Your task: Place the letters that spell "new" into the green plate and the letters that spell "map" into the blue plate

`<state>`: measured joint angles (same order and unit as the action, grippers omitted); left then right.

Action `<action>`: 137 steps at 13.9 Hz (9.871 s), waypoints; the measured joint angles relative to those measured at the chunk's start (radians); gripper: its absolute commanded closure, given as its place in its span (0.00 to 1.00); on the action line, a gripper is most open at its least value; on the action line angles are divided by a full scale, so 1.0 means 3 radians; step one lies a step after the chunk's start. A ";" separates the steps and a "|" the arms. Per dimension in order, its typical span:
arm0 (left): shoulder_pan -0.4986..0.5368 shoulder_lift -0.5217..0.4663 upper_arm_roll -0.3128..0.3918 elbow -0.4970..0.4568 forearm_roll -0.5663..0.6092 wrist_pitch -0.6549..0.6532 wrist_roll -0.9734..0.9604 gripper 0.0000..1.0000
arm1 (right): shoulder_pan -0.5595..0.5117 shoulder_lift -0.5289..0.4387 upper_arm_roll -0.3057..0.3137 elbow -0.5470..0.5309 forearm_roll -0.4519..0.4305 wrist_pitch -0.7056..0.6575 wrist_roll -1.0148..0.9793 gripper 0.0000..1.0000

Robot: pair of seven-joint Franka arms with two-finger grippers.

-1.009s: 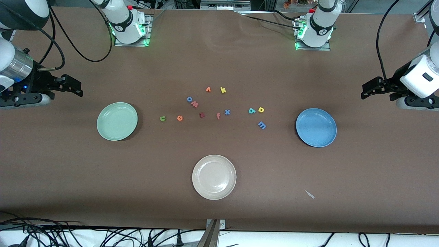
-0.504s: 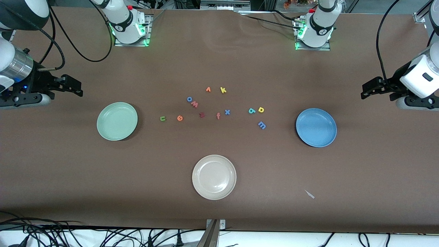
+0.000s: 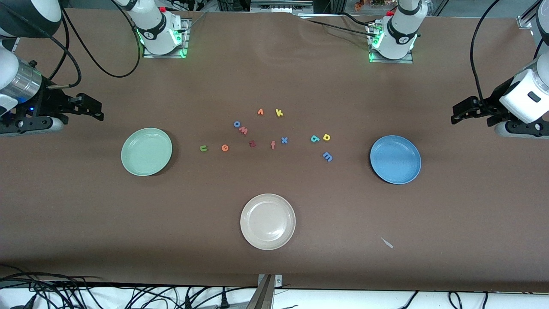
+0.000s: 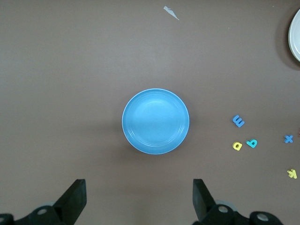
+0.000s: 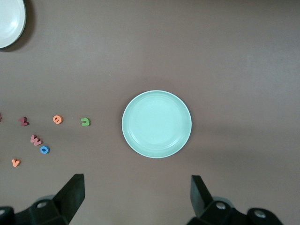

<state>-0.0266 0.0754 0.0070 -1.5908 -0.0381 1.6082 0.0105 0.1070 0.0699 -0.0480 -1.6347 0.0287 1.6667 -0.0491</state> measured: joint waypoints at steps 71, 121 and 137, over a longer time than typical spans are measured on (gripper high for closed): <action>-0.1223 0.1839 -0.0284 -0.0196 -0.0318 0.1307 -0.3341 0.91 | 0.0468 0.0981 0.0751 -0.2305 0.0092 0.3644 0.0780 0.04; -0.0217 0.1738 -0.1635 -0.1254 0.0861 0.2289 -0.0178 0.29 | 0.0335 0.0789 0.0654 -0.1978 -0.0240 0.3153 0.1172 0.43; -0.0178 0.1579 -0.1634 -0.1058 0.0864 0.1659 -0.0053 0.97 | 0.1371 0.1530 0.0360 -0.1507 -0.0182 0.3570 0.3038 0.43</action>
<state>-0.0799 0.5491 -0.4833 -1.9082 0.2210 2.1058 -0.0055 0.5182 0.5289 0.0599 -2.0867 -0.0259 2.7377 0.8623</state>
